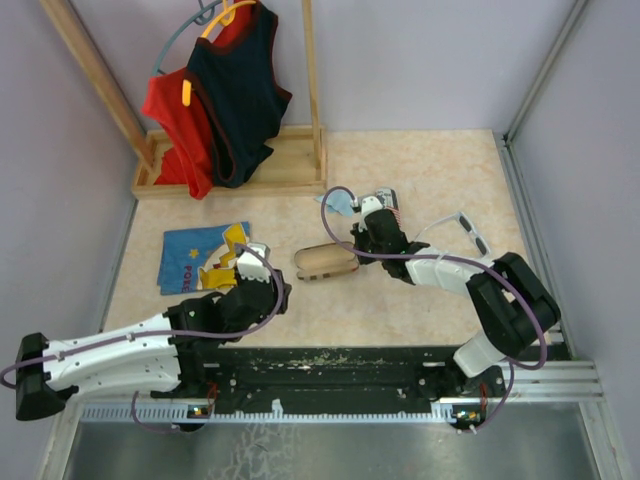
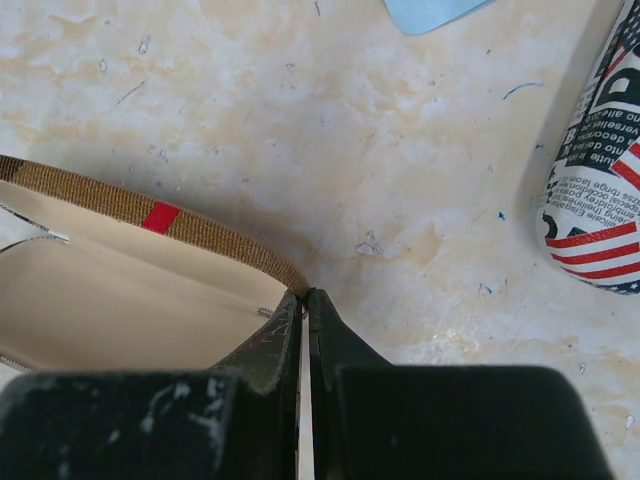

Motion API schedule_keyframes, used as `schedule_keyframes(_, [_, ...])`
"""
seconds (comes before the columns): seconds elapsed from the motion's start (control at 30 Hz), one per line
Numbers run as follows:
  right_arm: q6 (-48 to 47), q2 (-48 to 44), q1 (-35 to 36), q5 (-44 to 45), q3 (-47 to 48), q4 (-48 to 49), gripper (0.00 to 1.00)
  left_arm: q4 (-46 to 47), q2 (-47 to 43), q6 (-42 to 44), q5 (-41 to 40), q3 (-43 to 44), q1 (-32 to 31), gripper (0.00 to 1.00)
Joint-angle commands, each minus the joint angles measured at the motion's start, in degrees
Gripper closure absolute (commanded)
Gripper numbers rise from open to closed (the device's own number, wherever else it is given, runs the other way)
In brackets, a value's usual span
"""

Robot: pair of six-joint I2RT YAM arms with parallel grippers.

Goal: Organize the sunglasses
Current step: Adjust the sunglasses case at the center of the board.

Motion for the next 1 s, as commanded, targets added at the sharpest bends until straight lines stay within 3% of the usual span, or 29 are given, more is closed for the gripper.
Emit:
schedule_keyframes(0.0, [2.05, 0.02, -0.33, 2.04, 1.51, 5.65, 1.0, -0.8, -1.24, -1.13, -0.04, -0.1, 1.16, 0.4])
schedule_keyframes(0.6, [2.28, -1.41, -1.15, 0.35, -0.51, 4.73, 0.85, 4.37, 0.12, 5.35, 6.7, -0.41, 12.36, 0.39])
schedule_keyframes(0.77, [2.38, -2.03, -1.21, 0.54, -1.53, 4.29, 0.78, 5.37, -0.64, 5.74, 8.41, -1.59, 14.24, 0.39])
schedule_keyframes(0.97, [2.67, -6.75, -1.21, 3.18, -1.99, 1.95, 0.76, 5.19, -1.34, 5.54, 8.42, -2.38, 14.94, 0.39])
